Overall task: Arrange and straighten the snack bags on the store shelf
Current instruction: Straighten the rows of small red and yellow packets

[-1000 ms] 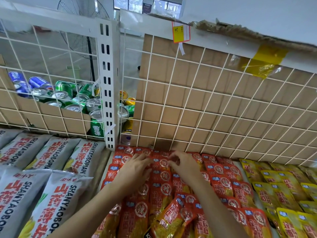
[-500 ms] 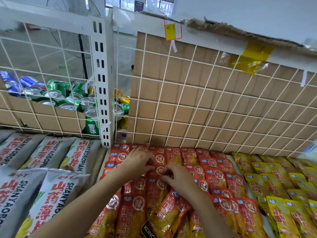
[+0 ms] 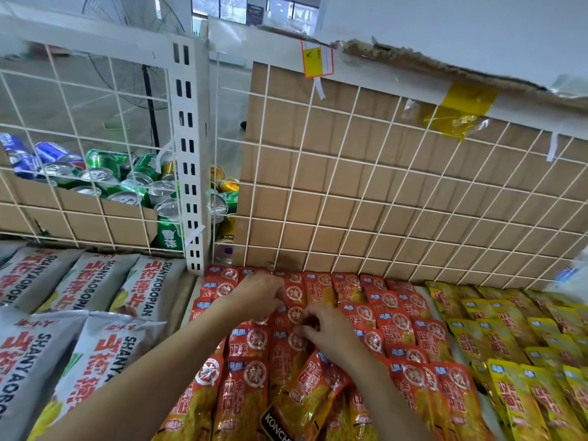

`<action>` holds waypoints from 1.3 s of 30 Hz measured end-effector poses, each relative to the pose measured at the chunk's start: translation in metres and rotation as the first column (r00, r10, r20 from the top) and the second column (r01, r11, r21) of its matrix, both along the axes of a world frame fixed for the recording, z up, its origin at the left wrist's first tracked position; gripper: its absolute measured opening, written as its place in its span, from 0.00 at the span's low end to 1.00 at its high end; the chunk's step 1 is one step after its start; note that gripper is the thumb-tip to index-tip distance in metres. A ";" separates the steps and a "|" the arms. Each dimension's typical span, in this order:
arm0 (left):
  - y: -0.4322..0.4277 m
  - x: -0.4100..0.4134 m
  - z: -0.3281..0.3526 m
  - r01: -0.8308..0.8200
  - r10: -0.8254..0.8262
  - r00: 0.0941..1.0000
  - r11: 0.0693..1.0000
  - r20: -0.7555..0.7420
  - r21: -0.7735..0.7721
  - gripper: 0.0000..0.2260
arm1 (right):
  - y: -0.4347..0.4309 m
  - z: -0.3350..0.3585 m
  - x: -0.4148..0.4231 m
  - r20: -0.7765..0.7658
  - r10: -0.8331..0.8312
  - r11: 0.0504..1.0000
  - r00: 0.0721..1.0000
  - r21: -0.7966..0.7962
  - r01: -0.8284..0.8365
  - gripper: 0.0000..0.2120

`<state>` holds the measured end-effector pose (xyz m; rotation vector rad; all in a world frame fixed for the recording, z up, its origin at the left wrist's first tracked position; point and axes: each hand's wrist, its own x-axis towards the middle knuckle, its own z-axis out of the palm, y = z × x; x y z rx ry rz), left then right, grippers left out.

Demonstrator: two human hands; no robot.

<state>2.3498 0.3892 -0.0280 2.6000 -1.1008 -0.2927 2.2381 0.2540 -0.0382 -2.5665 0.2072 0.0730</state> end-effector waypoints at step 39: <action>0.036 -0.097 0.001 0.148 -0.153 0.988 0.958 -0.002 -0.244 0.15 | -0.018 0.008 -0.075 0.186 -0.128 0.973 0.974 -0.169 0.160 0.11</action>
